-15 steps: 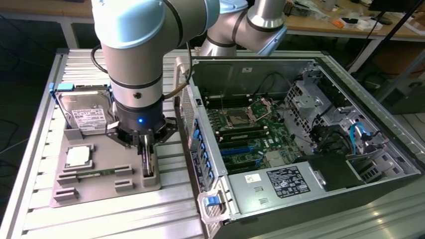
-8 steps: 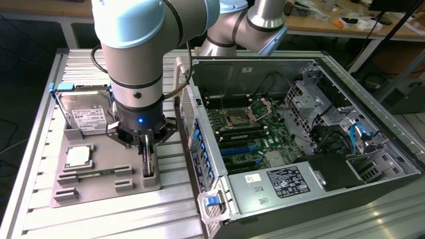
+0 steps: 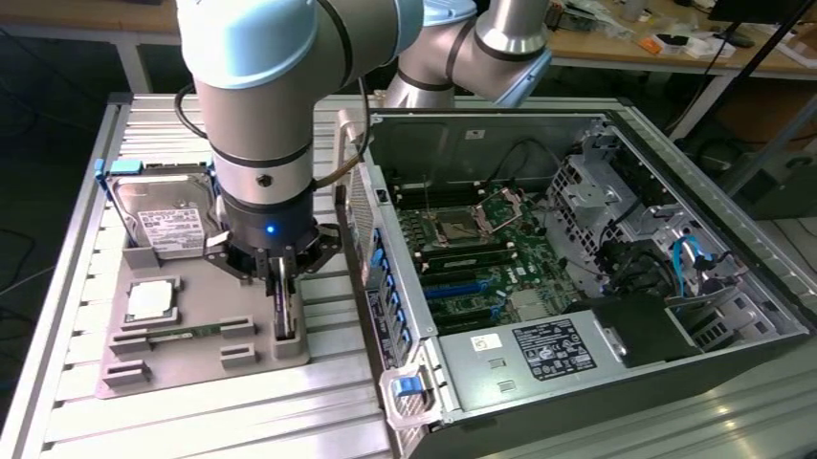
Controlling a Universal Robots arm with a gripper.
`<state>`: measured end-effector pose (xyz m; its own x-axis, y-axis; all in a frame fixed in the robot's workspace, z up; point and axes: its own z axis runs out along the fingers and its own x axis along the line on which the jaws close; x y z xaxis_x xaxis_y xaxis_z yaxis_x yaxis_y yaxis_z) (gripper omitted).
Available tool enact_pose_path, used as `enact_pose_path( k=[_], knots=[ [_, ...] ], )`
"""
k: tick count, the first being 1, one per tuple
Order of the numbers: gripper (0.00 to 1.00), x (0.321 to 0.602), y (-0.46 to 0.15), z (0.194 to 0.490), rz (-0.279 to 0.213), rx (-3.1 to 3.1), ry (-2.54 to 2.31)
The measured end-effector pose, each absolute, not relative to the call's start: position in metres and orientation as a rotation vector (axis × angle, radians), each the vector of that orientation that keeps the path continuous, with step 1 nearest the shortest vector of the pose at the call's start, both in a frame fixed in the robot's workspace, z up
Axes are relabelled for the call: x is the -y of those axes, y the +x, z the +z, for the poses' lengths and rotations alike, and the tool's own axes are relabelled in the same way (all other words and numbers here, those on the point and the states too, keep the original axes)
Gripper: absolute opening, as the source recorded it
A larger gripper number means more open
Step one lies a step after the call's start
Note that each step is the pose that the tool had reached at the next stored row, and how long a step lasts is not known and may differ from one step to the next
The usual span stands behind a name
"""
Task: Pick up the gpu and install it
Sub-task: 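Pick up the gpu and move the gpu toward the slot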
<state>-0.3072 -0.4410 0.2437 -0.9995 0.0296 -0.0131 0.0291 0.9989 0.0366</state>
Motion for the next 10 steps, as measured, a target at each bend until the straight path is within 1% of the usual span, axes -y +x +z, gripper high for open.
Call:
enact_pose_path(
  k=[10],
  knots=[
    [0.27,0.441,-0.307,0.267,0.057,-3.136,0.046]
  ],
)
